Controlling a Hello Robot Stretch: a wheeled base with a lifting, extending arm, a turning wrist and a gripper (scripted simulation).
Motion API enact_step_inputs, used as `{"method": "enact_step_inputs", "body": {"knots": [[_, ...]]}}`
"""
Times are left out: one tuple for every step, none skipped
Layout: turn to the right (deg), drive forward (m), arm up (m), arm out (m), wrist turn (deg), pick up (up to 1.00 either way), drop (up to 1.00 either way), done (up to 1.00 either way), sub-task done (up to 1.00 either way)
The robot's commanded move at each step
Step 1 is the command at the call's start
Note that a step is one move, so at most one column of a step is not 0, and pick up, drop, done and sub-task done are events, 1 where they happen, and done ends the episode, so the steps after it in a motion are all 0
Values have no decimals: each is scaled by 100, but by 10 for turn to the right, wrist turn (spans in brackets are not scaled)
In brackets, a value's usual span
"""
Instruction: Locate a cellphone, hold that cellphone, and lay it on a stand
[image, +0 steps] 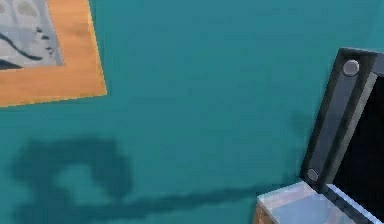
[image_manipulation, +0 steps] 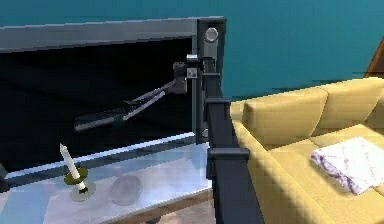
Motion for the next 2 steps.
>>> {"method": "enact_step_inputs", "body": {"knots": [[0, 0, -32, 0, 0, 0, 0, 0, 0], [0, 0, 0, 0, 0, 0, 100, 0, 0]]}}
